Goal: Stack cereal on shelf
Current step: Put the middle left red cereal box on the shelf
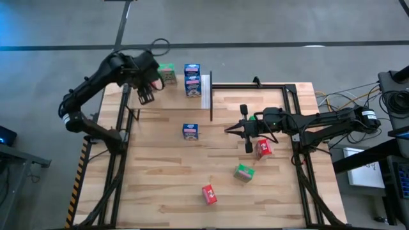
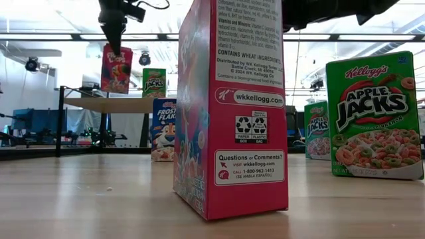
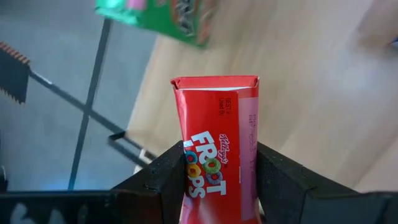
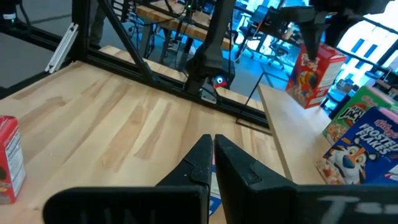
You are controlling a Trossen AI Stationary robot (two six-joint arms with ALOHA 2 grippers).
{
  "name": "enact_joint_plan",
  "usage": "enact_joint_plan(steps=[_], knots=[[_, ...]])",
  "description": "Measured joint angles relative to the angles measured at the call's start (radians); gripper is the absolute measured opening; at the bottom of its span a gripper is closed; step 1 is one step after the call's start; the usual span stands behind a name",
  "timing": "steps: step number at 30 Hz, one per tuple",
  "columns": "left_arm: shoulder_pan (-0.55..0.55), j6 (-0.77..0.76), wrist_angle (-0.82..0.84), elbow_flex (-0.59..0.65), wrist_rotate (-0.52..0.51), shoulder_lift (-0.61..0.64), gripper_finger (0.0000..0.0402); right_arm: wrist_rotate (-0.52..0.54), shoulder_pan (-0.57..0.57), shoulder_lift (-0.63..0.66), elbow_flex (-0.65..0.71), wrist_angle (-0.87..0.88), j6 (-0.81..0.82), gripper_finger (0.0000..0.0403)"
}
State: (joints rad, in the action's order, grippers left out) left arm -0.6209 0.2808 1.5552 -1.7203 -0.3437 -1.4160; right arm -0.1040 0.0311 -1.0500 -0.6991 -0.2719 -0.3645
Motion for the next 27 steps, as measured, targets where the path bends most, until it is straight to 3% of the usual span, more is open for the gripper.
enact_joint_plan(steps=[6,16,27], knots=[[-0.131,0.098,-0.065,0.002,0.182,-0.002,0.0151,0.0,0.0,0.0,0.0,0.006,0.015,0.0009],[-0.248,0.107,-0.096,0.054,0.198,-0.006,0.0156,0.0,0.0,0.0,0.0,0.007,0.027,0.0009],[-0.259,0.119,-0.135,0.135,0.198,-0.007,0.0211,0.0,0.0,0.0,0.0,0.007,0.025,0.0009]])
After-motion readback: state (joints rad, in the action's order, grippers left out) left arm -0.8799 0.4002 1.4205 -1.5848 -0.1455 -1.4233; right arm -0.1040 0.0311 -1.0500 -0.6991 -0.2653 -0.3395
